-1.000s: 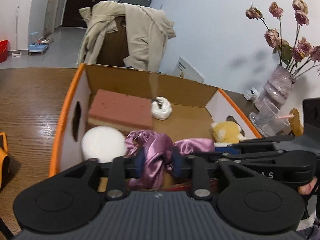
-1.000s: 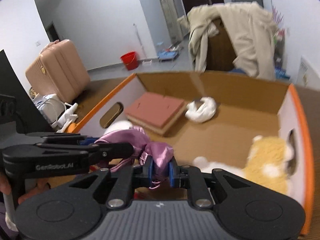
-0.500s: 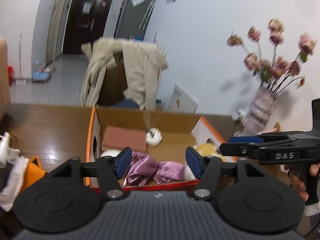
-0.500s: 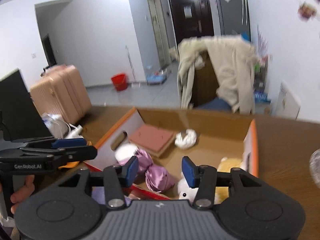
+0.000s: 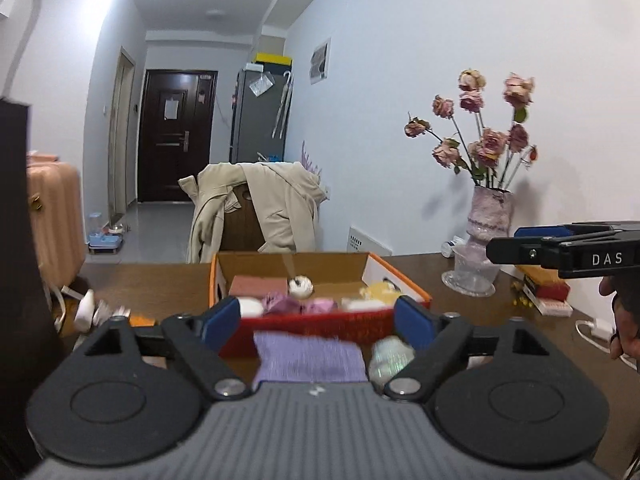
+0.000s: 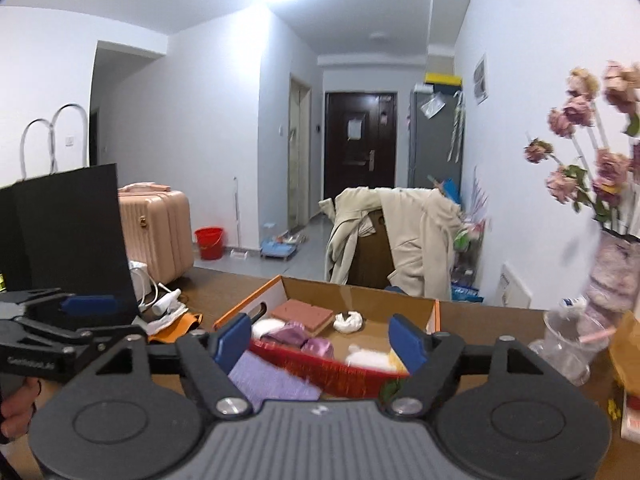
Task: Organize soft objects
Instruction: 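Move both grippers back over the table toward the lavender fuzzy scrunchie, then close both grippers on the lavender fuzzy scrunchie and lift it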
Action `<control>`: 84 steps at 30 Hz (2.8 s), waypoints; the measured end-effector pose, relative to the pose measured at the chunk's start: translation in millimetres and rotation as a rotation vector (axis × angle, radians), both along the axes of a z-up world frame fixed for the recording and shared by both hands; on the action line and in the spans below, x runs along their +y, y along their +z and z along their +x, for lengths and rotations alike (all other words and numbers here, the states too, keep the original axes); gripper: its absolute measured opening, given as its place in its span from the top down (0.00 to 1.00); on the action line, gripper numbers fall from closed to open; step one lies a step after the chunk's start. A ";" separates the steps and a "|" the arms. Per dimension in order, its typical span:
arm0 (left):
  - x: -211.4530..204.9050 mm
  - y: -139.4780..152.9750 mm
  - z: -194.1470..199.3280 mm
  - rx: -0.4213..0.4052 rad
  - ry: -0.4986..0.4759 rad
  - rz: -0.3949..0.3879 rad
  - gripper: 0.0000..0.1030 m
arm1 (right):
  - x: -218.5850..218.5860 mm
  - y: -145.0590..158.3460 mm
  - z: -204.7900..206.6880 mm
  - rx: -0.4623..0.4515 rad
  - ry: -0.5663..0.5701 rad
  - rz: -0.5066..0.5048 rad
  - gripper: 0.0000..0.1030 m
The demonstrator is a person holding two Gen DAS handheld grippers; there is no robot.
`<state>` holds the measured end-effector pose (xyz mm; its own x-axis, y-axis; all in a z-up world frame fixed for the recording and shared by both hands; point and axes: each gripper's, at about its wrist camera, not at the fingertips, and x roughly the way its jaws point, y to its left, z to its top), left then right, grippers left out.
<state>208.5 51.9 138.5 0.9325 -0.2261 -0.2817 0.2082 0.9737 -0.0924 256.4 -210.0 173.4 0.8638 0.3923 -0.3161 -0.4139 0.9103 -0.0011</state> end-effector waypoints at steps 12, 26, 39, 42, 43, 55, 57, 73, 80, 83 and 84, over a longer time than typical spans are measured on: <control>-3.9 -73.8 -101.0 0.106 -0.008 -0.073 0.13 | -10.3 -98.7 -120.1 0.027 -0.182 0.108 0.14; -14.0 -74.9 -89.9 0.100 -0.012 -0.034 0.08 | -17.5 -107.4 -122.7 0.028 -0.238 0.081 0.14; -45.8 -94.7 1.8 0.191 -0.043 0.019 0.04 | -28.8 -131.4 -44.2 0.140 -0.250 0.066 0.16; -63.1 -93.5 29.3 0.184 -0.066 0.051 0.04 | -32.1 -130.9 -22.3 0.156 -0.236 0.053 0.17; -68.1 -93.4 37.4 0.184 -0.053 0.067 0.04 | -32.3 -130.7 -15.9 0.164 -0.232 0.046 0.17; -105.8 -95.2 131.1 0.292 -0.059 0.029 0.28 | -57.9 -131.6 55.8 0.203 -0.214 0.071 0.29; -115.8 -95.4 140.1 0.330 -0.104 -0.021 0.36 | -72.6 -132.4 72.1 0.223 -0.228 0.102 0.36; -164.3 -102.2 141.4 0.430 -0.198 -0.058 0.82 | -104.4 -146.2 98.8 0.352 -0.141 0.204 0.93; -151.6 -54.5 91.1 0.272 -0.216 -0.073 0.83 | -105.1 -99.8 43.7 0.211 -0.080 0.227 0.93; -146.6 -36.6 96.8 0.238 -0.219 -0.082 0.83 | -103.1 -84.9 44.9 0.182 -0.063 0.223 0.93; -143.3 -29.1 104.8 0.230 -0.227 -0.088 0.83 | -101.6 -78.2 50.2 0.170 -0.058 0.225 0.93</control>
